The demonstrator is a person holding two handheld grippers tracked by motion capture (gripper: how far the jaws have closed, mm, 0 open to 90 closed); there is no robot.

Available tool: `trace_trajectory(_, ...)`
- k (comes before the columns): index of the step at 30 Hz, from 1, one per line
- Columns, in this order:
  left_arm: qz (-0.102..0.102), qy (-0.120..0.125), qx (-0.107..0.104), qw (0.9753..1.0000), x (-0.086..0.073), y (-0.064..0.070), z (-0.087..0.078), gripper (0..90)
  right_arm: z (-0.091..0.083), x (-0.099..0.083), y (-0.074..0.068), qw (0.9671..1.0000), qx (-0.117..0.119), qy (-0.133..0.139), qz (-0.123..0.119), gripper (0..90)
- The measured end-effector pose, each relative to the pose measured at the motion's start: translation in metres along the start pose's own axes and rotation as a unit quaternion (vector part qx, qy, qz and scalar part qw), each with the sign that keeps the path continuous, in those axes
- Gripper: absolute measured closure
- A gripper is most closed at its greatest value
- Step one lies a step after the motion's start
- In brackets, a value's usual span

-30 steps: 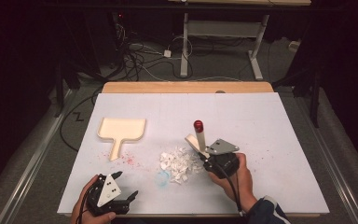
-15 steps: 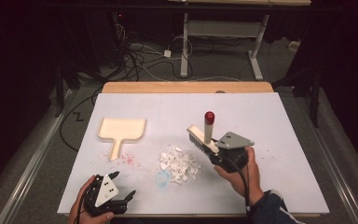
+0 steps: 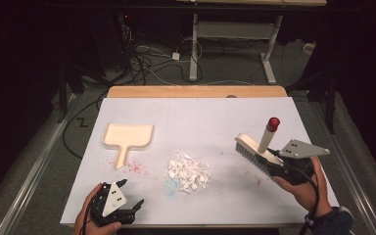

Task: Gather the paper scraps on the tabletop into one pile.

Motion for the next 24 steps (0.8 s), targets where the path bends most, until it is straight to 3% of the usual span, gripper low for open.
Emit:
trace_trajectory(7, 0.002, 0.000, 0.000, 1.0000, 0.002, 0.001, 0.001, 17.7, -0.023, -0.022, -0.008, 0.9971, 0.064, -0.030, -0.026, 67.6)
trace_trajectory(10, -0.002, -0.003, -0.005, 1.0000, 0.002, 0.003, 0.001, 17.7, -0.027, -0.028, -0.013, 0.9937, 0.095, -0.046, -0.038, 67.6)
trace_trajectory(15, 0.000, 0.005, -0.002, 1.0000, 0.002, 0.001, -0.001, 17.7, -0.026, -0.034, -0.011, 0.9891, 0.120, -0.073, -0.045, 67.6)
trace_trajectory(18, 0.000, 0.006, -0.002, 1.0000, 0.002, 0.000, -0.001, 17.8, -0.022, -0.037, -0.006, 0.9841, 0.140, -0.096, -0.053, 67.6)
trace_trajectory(20, -0.004, 0.003, -0.005, 1.0000, 0.002, 0.002, -0.001, 17.7, -0.019, -0.038, -0.005, 0.9819, 0.136, -0.125, -0.041, 67.6)
trace_trajectory(24, 0.002, 0.005, -0.003, 1.0000, 0.003, 0.002, 0.000, 17.8, -0.014, -0.035, -0.002, 0.9803, 0.115, -0.153, -0.051, 67.5)
Point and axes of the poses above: each handheld gripper's, and its own axes: z roughly forward along the jaws, x roughly out of its top, y roughly to its right, the point moved 2 cm from there along z, roughly forward along the jaws, and after that the axes turned 10 degrees about -y, right-handed, at the moved point
